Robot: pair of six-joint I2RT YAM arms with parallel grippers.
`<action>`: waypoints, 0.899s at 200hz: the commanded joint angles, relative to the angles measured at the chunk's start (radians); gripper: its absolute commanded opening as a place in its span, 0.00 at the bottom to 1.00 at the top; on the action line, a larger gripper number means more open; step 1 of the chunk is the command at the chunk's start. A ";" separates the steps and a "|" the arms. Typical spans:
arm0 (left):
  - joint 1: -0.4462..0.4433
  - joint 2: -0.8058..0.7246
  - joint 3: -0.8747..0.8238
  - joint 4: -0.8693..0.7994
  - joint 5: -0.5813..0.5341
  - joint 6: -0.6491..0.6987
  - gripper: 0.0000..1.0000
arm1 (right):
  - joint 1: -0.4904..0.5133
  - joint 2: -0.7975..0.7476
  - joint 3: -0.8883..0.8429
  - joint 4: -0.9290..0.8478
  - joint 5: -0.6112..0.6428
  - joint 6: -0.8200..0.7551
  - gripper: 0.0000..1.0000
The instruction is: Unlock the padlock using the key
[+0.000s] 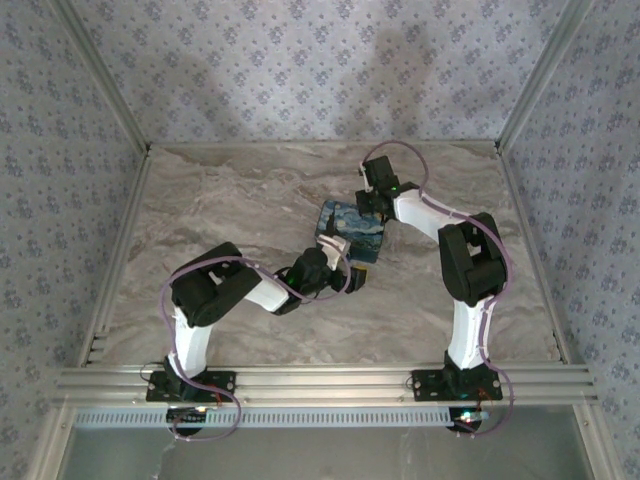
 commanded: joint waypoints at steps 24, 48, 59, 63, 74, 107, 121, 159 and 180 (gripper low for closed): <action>0.016 0.030 0.049 0.045 0.143 -0.023 0.86 | 0.045 0.043 -0.052 -0.042 -0.046 0.014 0.00; 0.042 0.044 0.052 0.097 0.201 -0.078 0.84 | 0.045 0.035 -0.061 -0.036 -0.045 0.015 0.00; 0.054 0.050 0.055 0.131 0.234 -0.115 0.82 | 0.045 0.032 -0.063 -0.037 -0.045 0.014 0.00; 0.060 0.052 0.056 0.143 0.247 -0.126 0.80 | 0.046 0.031 -0.063 -0.035 -0.044 0.015 0.00; 0.068 0.053 0.055 0.167 0.268 -0.152 0.80 | 0.046 0.028 -0.064 -0.034 -0.045 0.015 0.00; 0.083 0.053 0.049 0.208 0.300 -0.196 0.78 | 0.047 0.024 -0.065 -0.030 -0.048 0.020 0.00; 0.086 0.053 0.049 0.208 0.309 -0.206 0.77 | 0.048 0.022 -0.065 -0.027 -0.048 0.021 0.00; 0.088 0.073 0.065 0.222 0.338 -0.237 0.71 | 0.051 0.019 -0.064 -0.025 -0.049 0.023 0.00; 0.083 0.079 0.073 0.209 0.331 -0.240 0.74 | 0.051 0.016 -0.065 -0.023 -0.048 0.023 0.00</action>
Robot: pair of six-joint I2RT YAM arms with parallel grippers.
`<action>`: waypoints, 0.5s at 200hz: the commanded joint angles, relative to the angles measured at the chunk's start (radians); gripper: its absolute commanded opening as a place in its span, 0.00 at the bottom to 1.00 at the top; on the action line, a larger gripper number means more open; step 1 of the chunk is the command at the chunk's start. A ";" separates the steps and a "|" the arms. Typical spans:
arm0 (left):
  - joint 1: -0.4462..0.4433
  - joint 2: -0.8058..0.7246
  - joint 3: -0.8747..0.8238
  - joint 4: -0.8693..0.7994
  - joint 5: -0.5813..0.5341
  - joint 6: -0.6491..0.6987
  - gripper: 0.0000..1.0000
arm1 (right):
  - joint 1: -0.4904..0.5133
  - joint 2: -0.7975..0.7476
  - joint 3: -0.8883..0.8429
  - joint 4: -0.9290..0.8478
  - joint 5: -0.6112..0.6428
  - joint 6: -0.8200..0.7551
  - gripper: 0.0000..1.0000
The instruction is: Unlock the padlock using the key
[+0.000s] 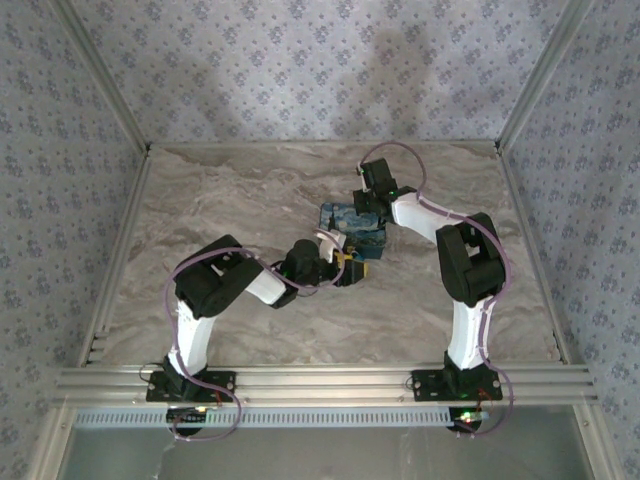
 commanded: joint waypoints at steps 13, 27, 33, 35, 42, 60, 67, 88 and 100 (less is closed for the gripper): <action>-0.003 0.018 0.050 0.063 0.012 -0.011 0.79 | 0.036 0.014 -0.038 -0.104 -0.062 0.015 0.00; -0.006 0.019 0.044 0.075 0.004 -0.014 0.80 | 0.037 0.013 -0.041 -0.102 -0.061 0.016 0.00; -0.006 0.018 0.041 0.079 -0.001 -0.017 0.80 | 0.037 0.013 -0.042 -0.101 -0.062 0.018 0.00; -0.006 0.019 0.040 0.081 -0.002 -0.017 0.80 | 0.037 0.013 -0.041 -0.101 -0.062 0.016 0.00; -0.006 0.018 0.036 0.084 -0.009 -0.019 0.80 | 0.036 0.012 -0.042 -0.101 -0.062 0.016 0.00; -0.006 0.015 0.032 0.069 -0.049 -0.028 0.80 | 0.036 0.011 -0.041 -0.101 -0.063 0.018 0.00; -0.007 0.015 0.028 0.078 -0.057 -0.031 0.80 | 0.036 0.009 -0.041 -0.101 -0.063 0.019 0.00; -0.007 0.019 0.020 0.114 -0.061 -0.051 0.75 | 0.036 0.005 -0.042 -0.103 -0.061 0.019 0.00; -0.008 0.027 0.013 0.146 -0.060 -0.065 0.74 | 0.037 0.004 -0.043 -0.101 -0.062 0.019 0.00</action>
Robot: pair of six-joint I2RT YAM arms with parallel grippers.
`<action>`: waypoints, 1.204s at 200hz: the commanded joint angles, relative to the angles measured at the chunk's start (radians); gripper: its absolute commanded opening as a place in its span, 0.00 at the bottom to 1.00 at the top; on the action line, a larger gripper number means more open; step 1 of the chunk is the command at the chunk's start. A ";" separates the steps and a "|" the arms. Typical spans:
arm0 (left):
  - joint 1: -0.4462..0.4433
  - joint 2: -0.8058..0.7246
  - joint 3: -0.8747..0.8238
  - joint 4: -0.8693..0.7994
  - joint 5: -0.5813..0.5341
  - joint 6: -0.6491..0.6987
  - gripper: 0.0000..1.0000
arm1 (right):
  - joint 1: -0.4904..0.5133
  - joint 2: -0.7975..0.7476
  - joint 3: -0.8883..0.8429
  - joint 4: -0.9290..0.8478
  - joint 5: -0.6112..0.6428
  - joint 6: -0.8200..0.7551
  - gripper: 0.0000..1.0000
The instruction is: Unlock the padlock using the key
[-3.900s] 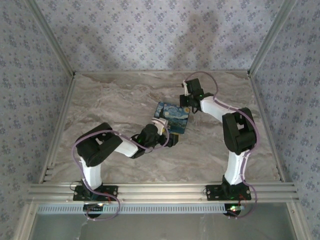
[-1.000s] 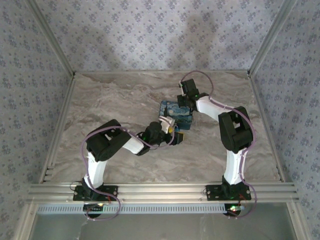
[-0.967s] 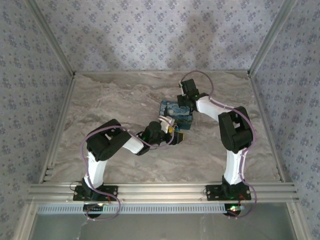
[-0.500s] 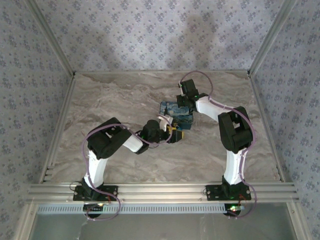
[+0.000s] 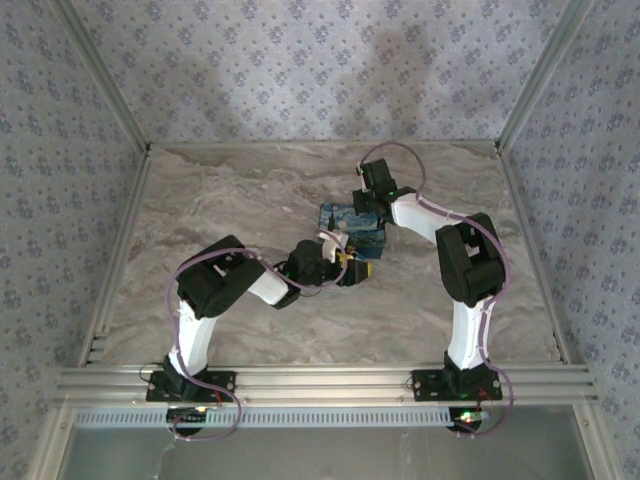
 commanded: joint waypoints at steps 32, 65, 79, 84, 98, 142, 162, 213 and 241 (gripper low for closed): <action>0.003 0.022 -0.064 0.250 -0.087 -0.057 0.76 | 0.033 0.001 -0.037 -0.117 -0.058 0.007 0.00; -0.001 0.022 -0.075 0.256 -0.069 -0.053 0.81 | 0.033 0.002 -0.035 -0.116 -0.060 0.012 0.00; -0.004 0.027 -0.064 0.249 -0.067 -0.056 0.82 | 0.034 0.001 -0.033 -0.117 -0.063 0.016 0.00; -0.003 0.031 -0.061 0.247 -0.068 -0.057 0.82 | 0.033 0.001 -0.030 -0.118 -0.063 0.017 0.00; -0.005 0.042 -0.052 0.259 -0.059 -0.068 0.79 | 0.037 0.001 -0.027 -0.122 -0.064 0.018 0.00; -0.004 0.092 -0.027 0.335 -0.021 -0.140 0.67 | 0.039 -0.001 -0.023 -0.127 -0.058 0.013 0.00; -0.005 0.099 -0.029 0.345 -0.020 -0.154 0.67 | 0.039 -0.002 -0.028 -0.126 -0.059 0.016 0.00; -0.015 0.099 -0.019 0.278 -0.080 -0.149 0.80 | 0.040 -0.001 -0.032 -0.119 -0.060 0.020 0.00; -0.023 0.109 0.003 0.224 -0.097 -0.161 0.77 | 0.039 -0.001 -0.031 -0.119 -0.060 0.022 0.00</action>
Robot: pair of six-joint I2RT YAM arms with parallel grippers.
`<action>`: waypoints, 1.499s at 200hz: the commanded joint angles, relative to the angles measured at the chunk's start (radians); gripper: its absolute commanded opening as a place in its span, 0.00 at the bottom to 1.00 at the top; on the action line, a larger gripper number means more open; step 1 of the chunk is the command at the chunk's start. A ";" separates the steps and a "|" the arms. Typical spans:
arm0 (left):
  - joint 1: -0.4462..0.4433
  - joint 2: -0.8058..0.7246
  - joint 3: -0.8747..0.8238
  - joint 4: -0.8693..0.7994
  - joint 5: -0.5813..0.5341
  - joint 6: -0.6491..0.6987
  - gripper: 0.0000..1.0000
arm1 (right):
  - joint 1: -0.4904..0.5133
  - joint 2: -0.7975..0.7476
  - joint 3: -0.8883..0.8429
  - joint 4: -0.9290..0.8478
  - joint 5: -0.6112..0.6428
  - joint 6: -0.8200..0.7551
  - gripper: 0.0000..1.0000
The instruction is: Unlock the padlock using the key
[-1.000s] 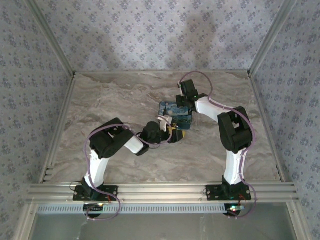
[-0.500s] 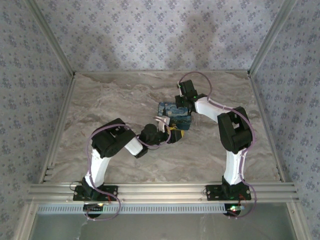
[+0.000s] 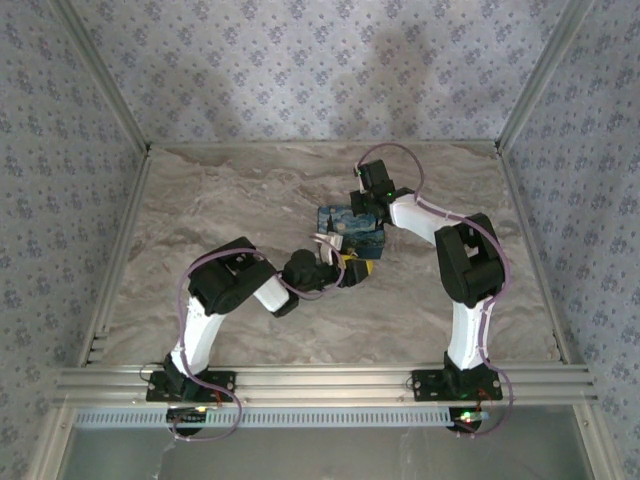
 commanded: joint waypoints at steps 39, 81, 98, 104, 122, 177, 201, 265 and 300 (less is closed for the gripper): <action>0.003 0.041 0.011 -0.053 -0.121 -0.043 0.62 | 0.027 0.000 -0.024 -0.116 -0.049 0.012 0.00; 0.030 0.040 -0.018 -0.046 -0.097 -0.055 0.45 | 0.028 -0.003 -0.032 -0.114 -0.045 0.012 0.00; 0.039 0.038 -0.019 -0.063 -0.092 -0.060 0.44 | 0.027 -0.003 -0.035 -0.110 -0.046 0.014 0.00; 0.041 0.038 -0.019 -0.067 -0.092 -0.061 0.42 | 0.028 -0.003 -0.036 -0.111 -0.046 0.015 0.00; 0.049 0.037 -0.019 -0.083 -0.085 -0.065 0.39 | 0.029 -0.005 -0.036 -0.110 -0.046 0.015 0.00; 0.073 0.009 -0.053 -0.143 -0.058 -0.066 0.30 | 0.025 -0.009 -0.030 -0.113 -0.044 0.009 0.00; 0.081 -0.011 -0.072 -0.177 -0.056 -0.054 0.30 | 0.024 -0.009 -0.029 -0.112 -0.046 0.011 0.00; 0.099 -0.039 -0.065 -0.268 -0.033 -0.026 0.26 | 0.023 -0.016 -0.032 -0.110 -0.049 0.009 0.00; 0.099 -0.050 -0.066 -0.301 -0.022 -0.011 0.37 | 0.017 -0.025 -0.025 -0.113 -0.052 0.006 0.00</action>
